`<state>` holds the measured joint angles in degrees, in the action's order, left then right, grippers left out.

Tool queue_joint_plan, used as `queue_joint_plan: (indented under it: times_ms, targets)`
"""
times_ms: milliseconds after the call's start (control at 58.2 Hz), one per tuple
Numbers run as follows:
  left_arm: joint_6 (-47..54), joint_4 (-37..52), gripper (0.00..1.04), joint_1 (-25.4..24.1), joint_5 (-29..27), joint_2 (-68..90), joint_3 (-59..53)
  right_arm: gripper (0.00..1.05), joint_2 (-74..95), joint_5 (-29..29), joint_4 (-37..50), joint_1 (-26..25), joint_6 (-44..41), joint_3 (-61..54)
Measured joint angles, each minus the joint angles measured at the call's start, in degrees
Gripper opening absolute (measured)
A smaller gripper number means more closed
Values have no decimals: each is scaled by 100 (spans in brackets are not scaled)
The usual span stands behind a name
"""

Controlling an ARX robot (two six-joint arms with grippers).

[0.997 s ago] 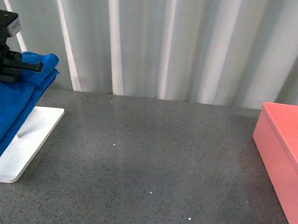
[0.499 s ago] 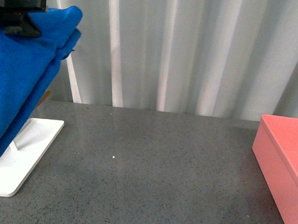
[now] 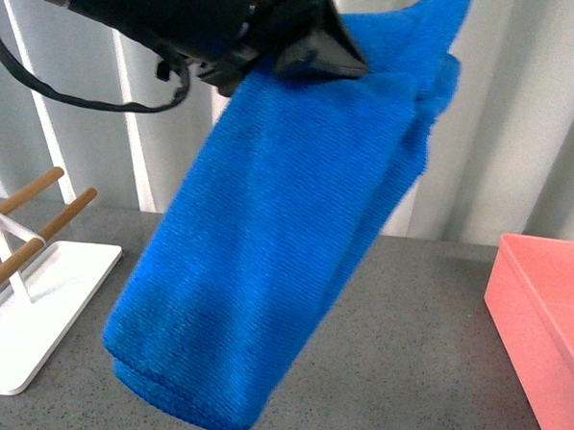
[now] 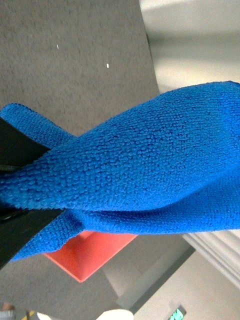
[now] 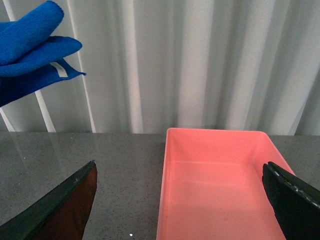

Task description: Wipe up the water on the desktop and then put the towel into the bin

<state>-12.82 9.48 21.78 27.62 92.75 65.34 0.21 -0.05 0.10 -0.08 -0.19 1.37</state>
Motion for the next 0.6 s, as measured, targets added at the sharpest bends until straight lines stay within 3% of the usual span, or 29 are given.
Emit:
queue_joint_plan:
  times_ms: [138, 378, 499, 602]
  targets:
    - [-122, 278, 6, 446, -363, 70, -33, 98, 0, 0, 0, 0, 0, 0]
    - [-120, 273, 6, 496, -444, 173, -33, 98, 11, -20, -13, -2, 2, 4]
    - [-120, 273, 6, 485, -461, 173, -33, 98, 1233, -1609, -1547, -616, 151, 680]
    - [-118, 273, 6, 498, -450, 173, -33, 98, 2092, -2931, -1622, -990, -17, 927]
